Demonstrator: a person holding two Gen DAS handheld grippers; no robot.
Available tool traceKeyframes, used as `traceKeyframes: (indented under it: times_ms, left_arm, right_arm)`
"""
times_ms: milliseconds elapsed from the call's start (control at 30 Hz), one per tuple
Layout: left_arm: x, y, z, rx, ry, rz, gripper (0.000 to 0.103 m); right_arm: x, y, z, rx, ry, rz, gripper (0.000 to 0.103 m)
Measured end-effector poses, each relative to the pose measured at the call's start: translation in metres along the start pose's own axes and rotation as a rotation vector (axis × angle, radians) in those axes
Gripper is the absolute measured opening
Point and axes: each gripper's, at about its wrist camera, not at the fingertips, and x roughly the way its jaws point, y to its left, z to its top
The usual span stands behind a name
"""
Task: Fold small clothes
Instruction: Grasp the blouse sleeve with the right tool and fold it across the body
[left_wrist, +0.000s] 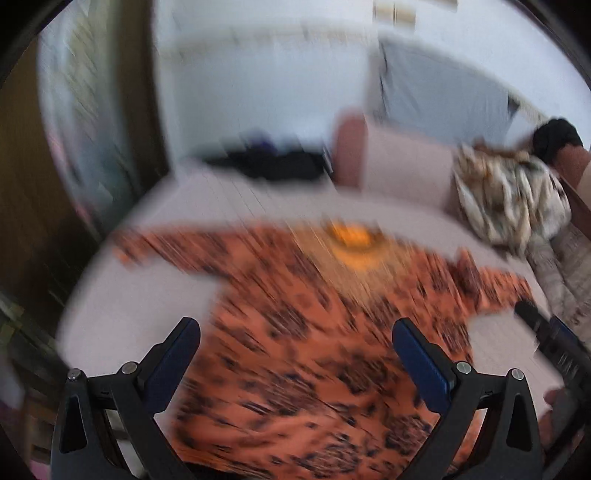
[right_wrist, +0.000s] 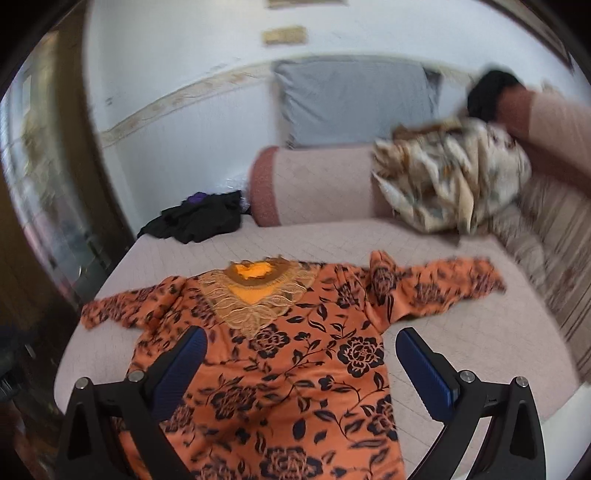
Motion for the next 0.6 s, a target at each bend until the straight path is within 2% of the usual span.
traceKeyframes:
  times_ms: [33,100,233,267,333,433,500,567,600]
  left_arm:
    - [0.035,-0.002,0.0,-0.014,0.079,-0.022,0.103]
    - [0.085,-0.007,-0.003,-0.037,0.16,-0.005,0.103]
    - [0.166,-0.019,-0.013,-0.022,0.211,0.081,0.103]
    - [0.176,-0.022,-0.015,-0.016,0.223,0.089,0.103]
    - [0.197,-0.028,-0.016,0.01,0.223,0.125,0.103]
    - [0.219,-0.034,-0.02,0.066,0.245,0.16,0.103]
    - [0.228,-0.033,-0.023,0.067,0.263,0.157,0.103]
    - [0.223,-0.031,-0.02,0.046,0.229,0.147,0.103]
    - [0.223,-0.031,-0.019,0.048,0.236,0.144,0.103]
  right_arm:
    - [0.014,-0.014,0.001,0.041,0.013,0.001,0.103]
    - [0.048,-0.051,0.001,0.133,0.043,-0.022,0.103]
    - [0.103,-0.137,0.002,0.293,0.065,-0.105,0.103]
    - [0.115,-0.163,0.002,0.35,0.068,-0.123,0.103]
    - [0.135,-0.216,0.001,0.508,0.066,-0.104,0.103]
    - [0.157,-0.302,-0.015,0.839,0.013,-0.033,0.103]
    - [0.172,-0.349,-0.031,1.031,-0.046,0.031,0.102]
    - [0.186,-0.38,-0.042,1.152,-0.058,0.044,0.084]
    - [0.191,-0.389,-0.043,1.179,-0.066,0.049,0.08]
